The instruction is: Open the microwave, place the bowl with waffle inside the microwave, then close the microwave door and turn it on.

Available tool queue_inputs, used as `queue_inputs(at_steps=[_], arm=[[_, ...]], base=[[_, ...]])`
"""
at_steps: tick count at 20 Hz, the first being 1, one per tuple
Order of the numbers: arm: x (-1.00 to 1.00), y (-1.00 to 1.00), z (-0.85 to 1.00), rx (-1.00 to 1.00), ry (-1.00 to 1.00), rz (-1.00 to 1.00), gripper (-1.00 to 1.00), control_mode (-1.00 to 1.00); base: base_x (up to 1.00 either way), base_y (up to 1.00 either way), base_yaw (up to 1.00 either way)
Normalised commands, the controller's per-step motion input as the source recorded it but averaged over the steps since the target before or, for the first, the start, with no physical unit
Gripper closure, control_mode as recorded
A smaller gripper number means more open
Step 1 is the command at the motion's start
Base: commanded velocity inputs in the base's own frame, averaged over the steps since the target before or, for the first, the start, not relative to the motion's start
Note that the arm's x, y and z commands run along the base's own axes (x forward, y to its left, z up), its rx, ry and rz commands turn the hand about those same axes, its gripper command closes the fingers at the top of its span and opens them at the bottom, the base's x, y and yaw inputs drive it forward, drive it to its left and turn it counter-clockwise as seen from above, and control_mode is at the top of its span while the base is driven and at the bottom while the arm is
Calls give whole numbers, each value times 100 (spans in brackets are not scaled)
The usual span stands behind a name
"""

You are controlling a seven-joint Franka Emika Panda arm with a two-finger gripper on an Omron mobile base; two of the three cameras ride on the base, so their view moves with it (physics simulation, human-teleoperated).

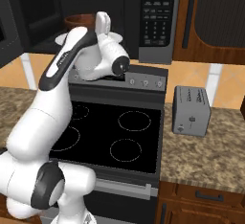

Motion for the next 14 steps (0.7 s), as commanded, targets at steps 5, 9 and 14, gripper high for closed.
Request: queue_inputs(at_steps=[5, 9, 14], arm=[[-100, 0, 5, -1, -54, -9, -100, -100], [-100, -5, 32, -35, -28, -14, -100, -100], [-100, -10, 18, -73, -3, -15, -100, -100]], base=[[0, 0, 0], [0, 0, 0], [0, 0, 0]])
